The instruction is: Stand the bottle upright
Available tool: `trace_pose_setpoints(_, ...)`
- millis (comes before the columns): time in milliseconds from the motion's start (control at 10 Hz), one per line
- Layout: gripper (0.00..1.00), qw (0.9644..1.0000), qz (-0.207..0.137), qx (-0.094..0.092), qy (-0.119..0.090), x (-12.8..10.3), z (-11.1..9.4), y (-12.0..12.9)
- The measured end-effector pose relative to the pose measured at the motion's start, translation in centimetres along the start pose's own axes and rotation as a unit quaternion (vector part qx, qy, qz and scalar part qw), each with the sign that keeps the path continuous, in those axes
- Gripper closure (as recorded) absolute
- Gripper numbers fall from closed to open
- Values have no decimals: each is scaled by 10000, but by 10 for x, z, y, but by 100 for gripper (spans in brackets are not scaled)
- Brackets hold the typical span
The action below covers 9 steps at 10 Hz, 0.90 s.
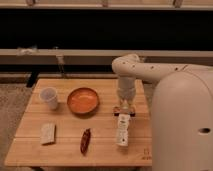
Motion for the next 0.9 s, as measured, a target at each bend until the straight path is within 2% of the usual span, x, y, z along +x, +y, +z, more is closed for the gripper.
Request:
trace_pose_setpoints(200, 100, 9998, 32, 68, -200, -1, -9, 2)
trace_pose_setpoints(400, 100, 9981, 57, 100, -599, 1, -16, 7)
trace_pose_setpoints(500, 100, 9961, 86, 90, -869, 1, -18, 9)
trace_pose_setpoints(700, 100, 9935, 115, 38, -1131, 1, -22, 12)
trace_pose_setpoints(900, 100, 9882, 187, -27, -1521, 1, -29, 16)
